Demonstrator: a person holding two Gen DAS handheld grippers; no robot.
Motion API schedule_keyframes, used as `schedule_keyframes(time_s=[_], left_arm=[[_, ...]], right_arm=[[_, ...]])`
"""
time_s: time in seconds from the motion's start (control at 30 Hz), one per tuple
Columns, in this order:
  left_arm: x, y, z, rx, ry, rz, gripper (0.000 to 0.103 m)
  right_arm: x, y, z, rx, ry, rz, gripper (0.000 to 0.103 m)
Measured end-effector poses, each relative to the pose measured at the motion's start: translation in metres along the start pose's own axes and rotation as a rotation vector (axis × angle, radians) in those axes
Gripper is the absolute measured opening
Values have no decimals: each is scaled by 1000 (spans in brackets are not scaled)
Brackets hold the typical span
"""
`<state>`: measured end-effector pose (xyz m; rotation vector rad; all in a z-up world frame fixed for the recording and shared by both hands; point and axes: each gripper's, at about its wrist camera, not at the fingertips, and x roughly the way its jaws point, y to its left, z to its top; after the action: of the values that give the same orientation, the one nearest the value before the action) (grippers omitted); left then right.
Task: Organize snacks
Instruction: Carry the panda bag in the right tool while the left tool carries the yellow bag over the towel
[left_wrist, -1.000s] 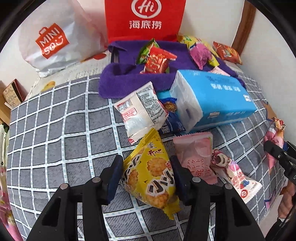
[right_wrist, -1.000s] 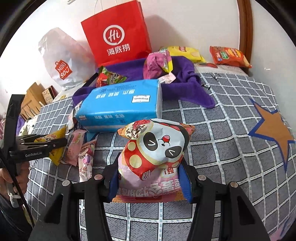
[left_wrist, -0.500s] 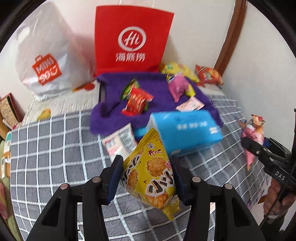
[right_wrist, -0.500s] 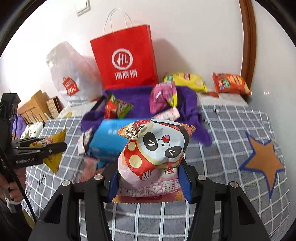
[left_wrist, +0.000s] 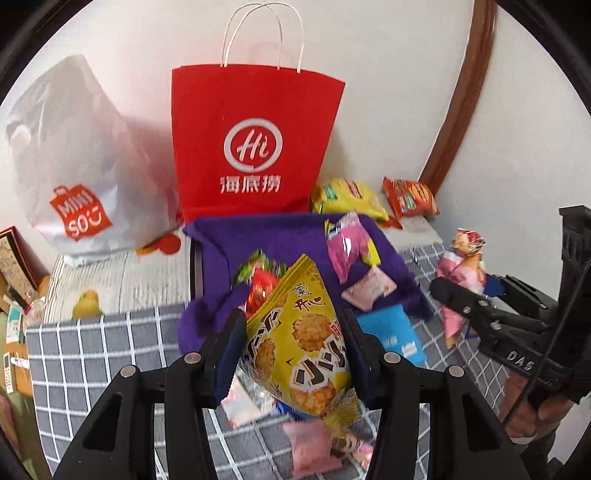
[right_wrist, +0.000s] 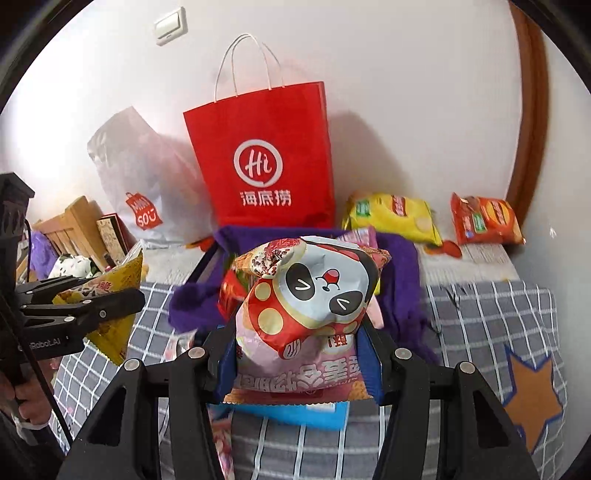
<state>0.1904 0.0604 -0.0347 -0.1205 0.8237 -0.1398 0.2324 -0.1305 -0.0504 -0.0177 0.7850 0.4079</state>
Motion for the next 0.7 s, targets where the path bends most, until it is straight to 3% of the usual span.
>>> schedule_keyframes(time_s=[0.43,0.7], left_arm=[[28,24,53,-60,-42,-16,49],[65,37,67,-87,-43,-12,49]], right_arm=[[58,7,61,-41,-13,50,54],[90,-2,68,-39,3,78,54]])
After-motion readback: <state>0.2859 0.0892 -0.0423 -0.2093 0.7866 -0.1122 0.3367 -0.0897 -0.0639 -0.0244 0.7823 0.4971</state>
